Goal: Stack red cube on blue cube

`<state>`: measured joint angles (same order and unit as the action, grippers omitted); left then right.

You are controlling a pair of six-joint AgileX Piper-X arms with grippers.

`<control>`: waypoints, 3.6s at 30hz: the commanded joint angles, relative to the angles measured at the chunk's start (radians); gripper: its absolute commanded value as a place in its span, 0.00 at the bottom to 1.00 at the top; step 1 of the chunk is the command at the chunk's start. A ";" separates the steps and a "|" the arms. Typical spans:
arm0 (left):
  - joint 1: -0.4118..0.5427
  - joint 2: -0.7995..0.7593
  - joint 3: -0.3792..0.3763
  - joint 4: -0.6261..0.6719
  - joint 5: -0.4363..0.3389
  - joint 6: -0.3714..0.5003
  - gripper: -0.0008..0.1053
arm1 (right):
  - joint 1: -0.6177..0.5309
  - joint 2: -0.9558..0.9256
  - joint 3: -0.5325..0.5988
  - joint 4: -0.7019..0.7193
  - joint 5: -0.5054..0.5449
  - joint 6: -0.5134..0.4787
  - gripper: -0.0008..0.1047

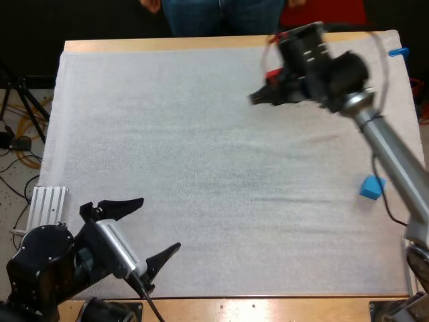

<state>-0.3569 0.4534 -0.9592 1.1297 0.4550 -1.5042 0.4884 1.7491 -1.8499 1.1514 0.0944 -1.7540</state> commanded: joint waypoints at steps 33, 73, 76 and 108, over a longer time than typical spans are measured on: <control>-0.047 0.065 -0.007 -0.039 0.009 0.022 0.83 | -0.481 -0.722 0.791 -0.042 -0.007 0.017 0.01; -0.047 0.065 -0.007 -0.036 0.009 0.022 0.83 | -0.513 -0.574 1.193 -0.456 -0.129 0.089 0.01; -0.047 0.065 -0.007 -0.036 0.009 0.022 0.83 | -0.513 -0.574 1.193 -0.458 -0.129 0.100 0.01; -0.047 0.065 -0.007 -0.036 0.006 0.013 0.83 | -0.513 -0.684 1.083 -0.428 -0.114 0.067 0.54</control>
<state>-0.3972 0.5162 -0.9592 1.0977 0.4569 -1.4888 -0.0200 1.0717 -0.7568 0.7151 -0.0152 -1.6747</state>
